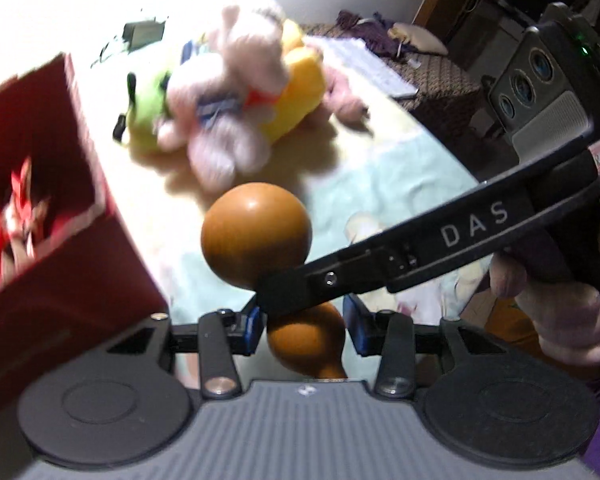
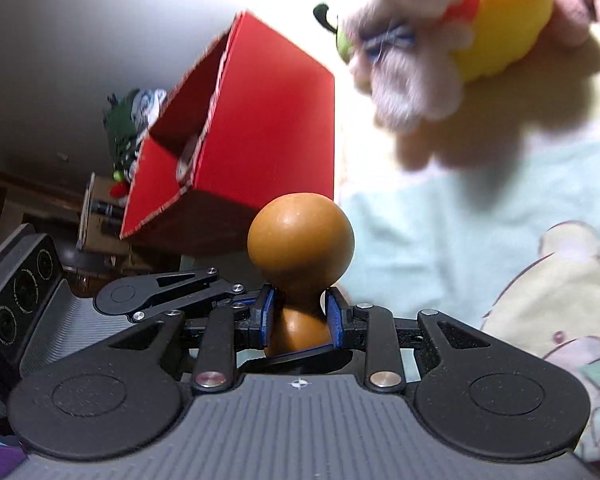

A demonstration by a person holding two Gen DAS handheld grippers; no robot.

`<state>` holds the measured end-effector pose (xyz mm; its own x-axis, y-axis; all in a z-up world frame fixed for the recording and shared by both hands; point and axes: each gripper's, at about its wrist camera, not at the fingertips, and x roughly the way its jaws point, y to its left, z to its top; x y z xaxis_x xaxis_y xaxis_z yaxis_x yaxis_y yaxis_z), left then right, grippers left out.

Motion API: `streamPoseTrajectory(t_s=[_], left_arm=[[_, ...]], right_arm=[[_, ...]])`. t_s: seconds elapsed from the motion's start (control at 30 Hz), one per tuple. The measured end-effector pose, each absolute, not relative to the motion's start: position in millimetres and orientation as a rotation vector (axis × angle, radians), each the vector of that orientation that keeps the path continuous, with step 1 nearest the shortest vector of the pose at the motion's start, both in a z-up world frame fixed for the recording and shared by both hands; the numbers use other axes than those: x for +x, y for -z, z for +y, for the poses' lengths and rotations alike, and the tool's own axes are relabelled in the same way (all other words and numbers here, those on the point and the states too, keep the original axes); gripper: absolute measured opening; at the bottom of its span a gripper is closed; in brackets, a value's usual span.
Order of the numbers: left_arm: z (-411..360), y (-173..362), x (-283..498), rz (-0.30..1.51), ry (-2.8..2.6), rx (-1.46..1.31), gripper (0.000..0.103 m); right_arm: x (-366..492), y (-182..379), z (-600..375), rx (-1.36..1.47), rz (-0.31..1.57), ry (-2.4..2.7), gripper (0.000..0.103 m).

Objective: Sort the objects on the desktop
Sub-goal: 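Lift the wooden gourd with the right gripper over the red box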

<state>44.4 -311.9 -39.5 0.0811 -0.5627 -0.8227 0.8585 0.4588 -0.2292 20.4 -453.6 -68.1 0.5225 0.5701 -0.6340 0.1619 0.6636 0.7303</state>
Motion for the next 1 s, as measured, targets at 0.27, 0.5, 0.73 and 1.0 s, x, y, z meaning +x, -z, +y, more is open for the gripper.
streamPoseTrajectory(t_s=[0.27,0.5,0.73,1.0], left_arm=[[-302,-14,68,0.887,1.122,0.312,0.043],[-271,-49,102,0.774,1.108,0.317,0.043],[-239,-48,154,0.769,1.090,0.299,0.043],[-219,-13,205,0.870,1.101,0.254,0.043]], right_arm=[[27,31,-472,0.796,0.858,-0.264,0.030],[65,-9,-453,0.724,0.752,-0.269,0.030],[120,-29,-414,0.646,0.744,-0.276,0.030],[171,-14,-375,0.579,0.819,-0.231,0.030]])
